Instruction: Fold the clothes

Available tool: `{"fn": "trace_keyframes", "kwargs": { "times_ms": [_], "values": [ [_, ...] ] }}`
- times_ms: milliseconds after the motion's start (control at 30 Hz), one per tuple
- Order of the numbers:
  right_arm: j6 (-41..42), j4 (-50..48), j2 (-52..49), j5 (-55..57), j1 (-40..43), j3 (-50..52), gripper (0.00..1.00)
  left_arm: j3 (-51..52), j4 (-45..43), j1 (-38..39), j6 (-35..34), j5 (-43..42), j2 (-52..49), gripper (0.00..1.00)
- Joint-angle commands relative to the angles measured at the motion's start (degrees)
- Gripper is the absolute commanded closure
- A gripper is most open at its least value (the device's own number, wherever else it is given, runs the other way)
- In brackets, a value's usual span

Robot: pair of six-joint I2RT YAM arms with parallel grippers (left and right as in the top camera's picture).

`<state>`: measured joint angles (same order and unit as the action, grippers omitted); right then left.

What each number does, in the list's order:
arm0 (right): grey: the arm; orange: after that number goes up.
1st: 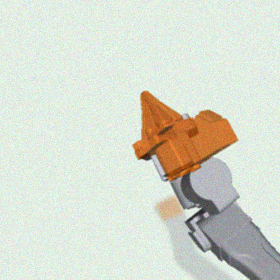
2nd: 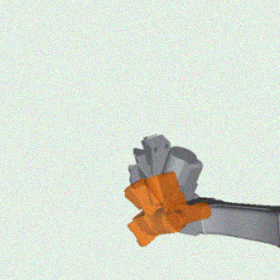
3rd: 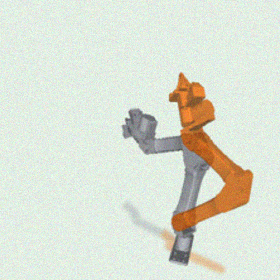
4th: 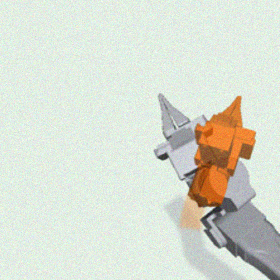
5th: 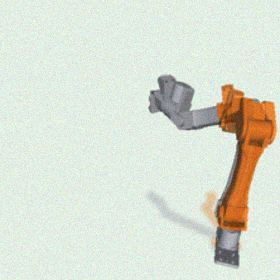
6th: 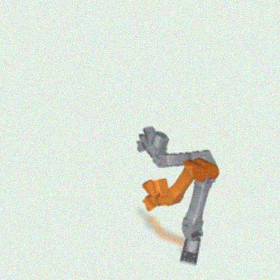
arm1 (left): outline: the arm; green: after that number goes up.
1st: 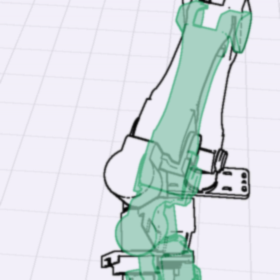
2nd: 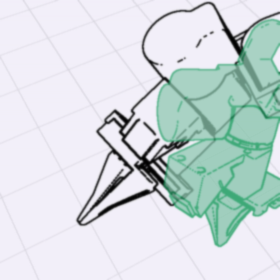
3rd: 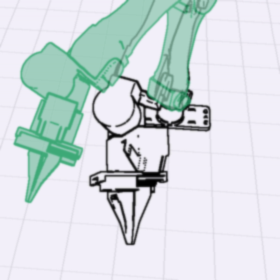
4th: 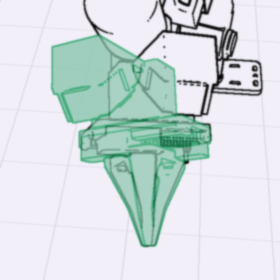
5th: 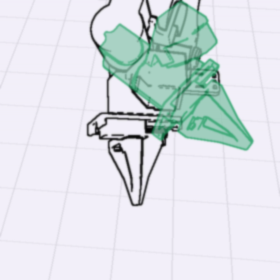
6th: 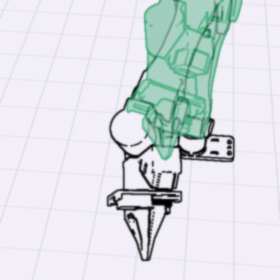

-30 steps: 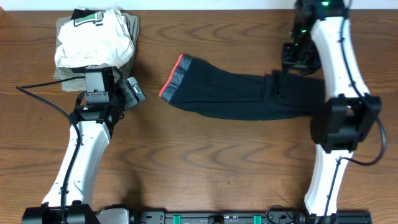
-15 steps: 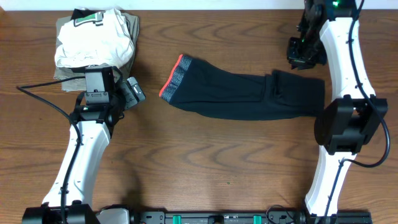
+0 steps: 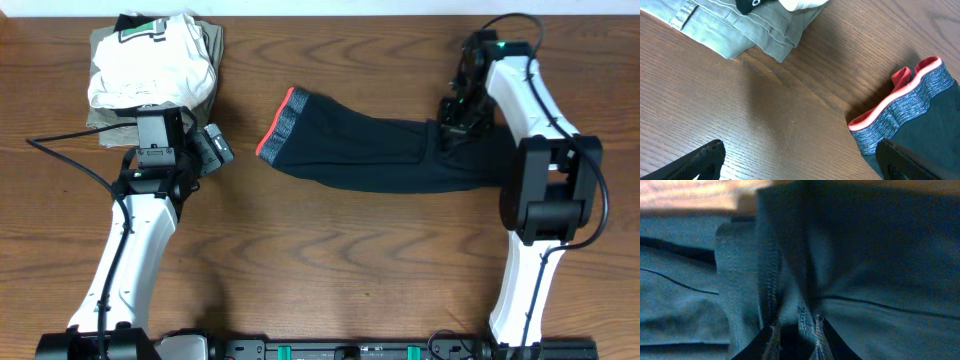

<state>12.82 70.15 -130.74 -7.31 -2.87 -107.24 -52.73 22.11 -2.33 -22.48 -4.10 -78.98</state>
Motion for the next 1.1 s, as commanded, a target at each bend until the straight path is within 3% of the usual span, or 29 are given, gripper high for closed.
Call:
{"fn": "trace_keyframes", "kwargs": {
  "times_ms": [0,167,300,1067],
  "values": [
    [0.0,-0.7,-0.1,-1.5,-1.6,1.6,0.77,0.4,0.2,-0.3,0.3,0.1,0.2,0.02],
    [0.5,-0.4,-0.1,-1.6,-2.2,1.8,0.8,0.4,0.1,-0.3,0.3,0.1,0.2,0.02],
    [0.6,0.6,-0.1,-1.6,-2.3,1.8,0.99,0.4,0.1,-0.3,0.3,0.1,0.2,0.02],
    [3.5,10.2,3.7,-1.5,-6.2,1.6,0.99,0.4,0.2,-0.3,0.3,0.1,0.2,0.02]
  ]
}}
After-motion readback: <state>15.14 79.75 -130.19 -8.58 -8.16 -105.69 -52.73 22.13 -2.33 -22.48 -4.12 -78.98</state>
